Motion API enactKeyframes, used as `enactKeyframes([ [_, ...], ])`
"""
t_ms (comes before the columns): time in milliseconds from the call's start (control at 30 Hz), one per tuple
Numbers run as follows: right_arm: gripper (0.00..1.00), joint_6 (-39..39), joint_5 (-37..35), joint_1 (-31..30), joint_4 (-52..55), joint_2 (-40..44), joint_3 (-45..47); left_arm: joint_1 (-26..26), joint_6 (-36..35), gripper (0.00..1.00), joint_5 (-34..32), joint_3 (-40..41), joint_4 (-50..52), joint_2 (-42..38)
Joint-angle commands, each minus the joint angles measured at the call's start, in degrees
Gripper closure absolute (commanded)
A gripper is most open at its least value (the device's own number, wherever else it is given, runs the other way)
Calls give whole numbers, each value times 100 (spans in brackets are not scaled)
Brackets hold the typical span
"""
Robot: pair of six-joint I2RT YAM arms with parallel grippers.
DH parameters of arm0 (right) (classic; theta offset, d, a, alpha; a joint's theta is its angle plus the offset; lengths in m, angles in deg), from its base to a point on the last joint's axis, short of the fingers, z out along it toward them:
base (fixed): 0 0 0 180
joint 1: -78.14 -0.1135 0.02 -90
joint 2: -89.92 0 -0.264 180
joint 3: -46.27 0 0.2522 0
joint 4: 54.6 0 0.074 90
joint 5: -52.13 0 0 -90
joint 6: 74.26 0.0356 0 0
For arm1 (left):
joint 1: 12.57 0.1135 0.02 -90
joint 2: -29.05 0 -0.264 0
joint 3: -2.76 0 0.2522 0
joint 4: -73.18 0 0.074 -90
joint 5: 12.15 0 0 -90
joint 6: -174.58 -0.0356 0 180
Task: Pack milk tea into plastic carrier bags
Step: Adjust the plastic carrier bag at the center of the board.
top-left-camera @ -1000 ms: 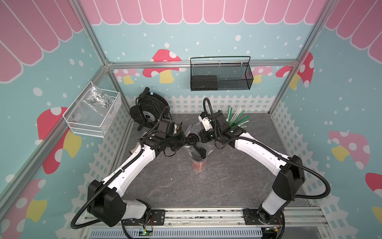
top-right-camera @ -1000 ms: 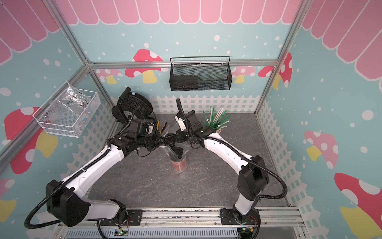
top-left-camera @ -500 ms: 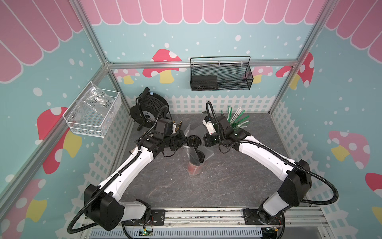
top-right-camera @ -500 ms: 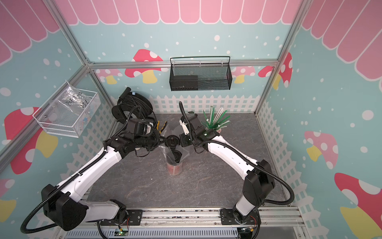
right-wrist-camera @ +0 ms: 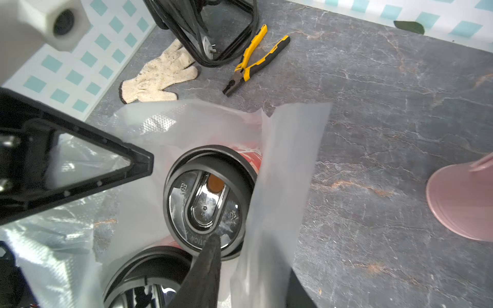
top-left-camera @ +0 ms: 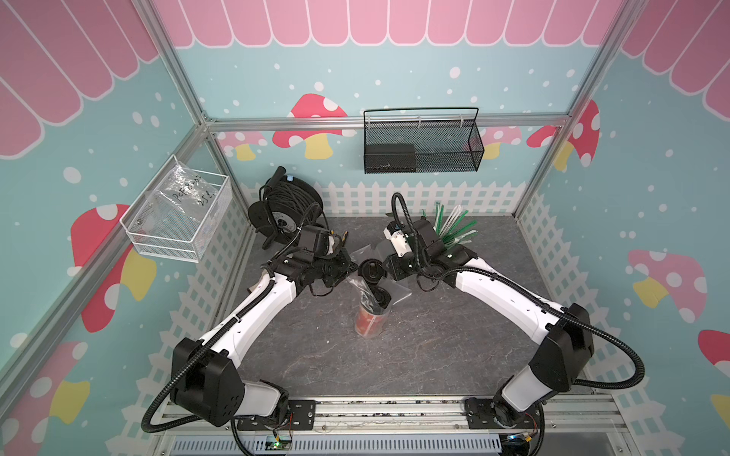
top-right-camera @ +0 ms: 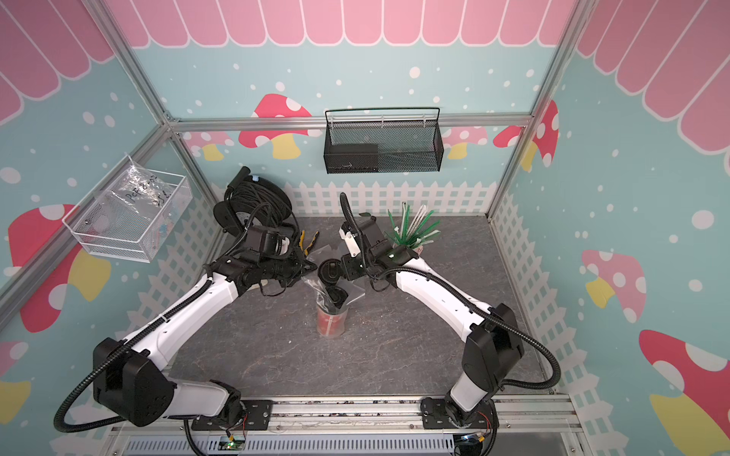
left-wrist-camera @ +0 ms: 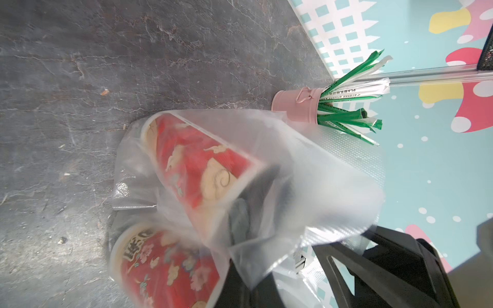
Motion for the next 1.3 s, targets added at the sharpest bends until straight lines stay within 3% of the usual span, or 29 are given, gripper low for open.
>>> enactKeyframes([
  [0,85,38,87,-57,-72,-104,-146,62,-103,100,39,130,-74,-182],
  [133,100,169,-120,-57,156,23,-298,80,-85,100,68,139,-70,-238],
  [400,100,162,-468,-102,890,86,-735,-251,-19,100,0,-54,-129,-210],
  [833,99,46,-926,-84,1271,-109,-727,-254,-31,100,83,-55,-237,45],
  [900,86,2,-801,-84,1094,-63,-680,-227,-49,100,115,-22,-240,115],
  [1000,78,-93,-528,-88,791,-21,-572,-201,-84,100,85,3,-241,164],
  [1133,50,-224,-33,-92,383,-15,-392,-137,-92,100,58,26,-267,134],
  [1267,35,-275,-155,-93,364,-163,-375,-100,-101,100,68,-17,-267,142],
])
